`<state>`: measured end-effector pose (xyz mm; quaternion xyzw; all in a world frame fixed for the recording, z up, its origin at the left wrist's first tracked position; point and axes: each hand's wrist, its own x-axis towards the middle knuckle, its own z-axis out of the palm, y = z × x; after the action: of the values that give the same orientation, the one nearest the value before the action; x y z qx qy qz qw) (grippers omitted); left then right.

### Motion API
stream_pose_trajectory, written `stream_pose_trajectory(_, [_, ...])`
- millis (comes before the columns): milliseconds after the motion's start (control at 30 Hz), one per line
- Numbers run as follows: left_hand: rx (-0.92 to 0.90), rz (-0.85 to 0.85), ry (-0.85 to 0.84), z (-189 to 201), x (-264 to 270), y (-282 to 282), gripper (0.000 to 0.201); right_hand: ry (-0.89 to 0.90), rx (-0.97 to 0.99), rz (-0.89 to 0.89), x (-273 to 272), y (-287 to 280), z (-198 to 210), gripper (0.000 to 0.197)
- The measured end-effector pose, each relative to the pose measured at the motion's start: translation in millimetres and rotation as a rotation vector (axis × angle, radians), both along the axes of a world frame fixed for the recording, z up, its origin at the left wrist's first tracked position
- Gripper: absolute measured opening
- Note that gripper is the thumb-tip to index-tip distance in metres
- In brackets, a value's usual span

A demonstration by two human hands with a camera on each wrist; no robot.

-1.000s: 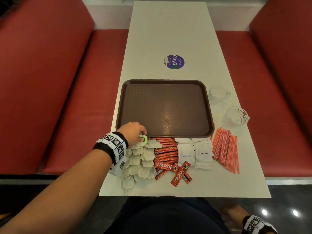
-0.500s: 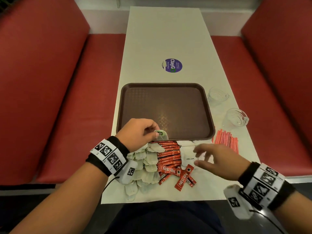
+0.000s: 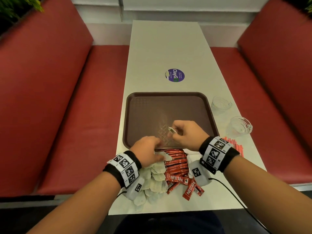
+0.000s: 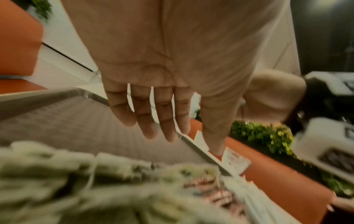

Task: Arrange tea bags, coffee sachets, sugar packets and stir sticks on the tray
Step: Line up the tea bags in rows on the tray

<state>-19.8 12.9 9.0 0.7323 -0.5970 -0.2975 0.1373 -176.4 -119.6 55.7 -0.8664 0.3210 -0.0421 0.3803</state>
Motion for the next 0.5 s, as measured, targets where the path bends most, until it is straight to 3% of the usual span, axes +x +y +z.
stream_pose_trajectory(100, [0.061, -0.114, -0.130, -11.0, -9.5, -1.0, 0.045, -0.023, 0.065, -0.016, 4.6, -3.9, -2.7, 0.020])
stream_pose_trajectory(200, [0.017, -0.108, -0.161, -16.6, -12.8, -3.1, 0.027, -0.007, 0.049, -0.042, 6.6, -7.8, -6.2, 0.021])
stream_pose_trajectory(300, [-0.027, -0.095, -0.161, -18.2, -9.8, -5.4, 0.027, 0.029, 0.080, -0.029, 7.3, -8.9, -9.0, 0.012])
stream_pose_trajectory(400, [-0.116, -0.055, -0.119, -15.0, -2.6, -6.6, 0.025, 0.046, 0.163, 0.024, 7.5, -10.7, -13.5, 0.023])
stream_pose_trajectory(500, [-0.231, 0.101, 0.041, -8.0, 10.2, -8.4, 0.018, 0.082, 0.195, 0.081, 10.2, -16.2, -16.3, 0.026])
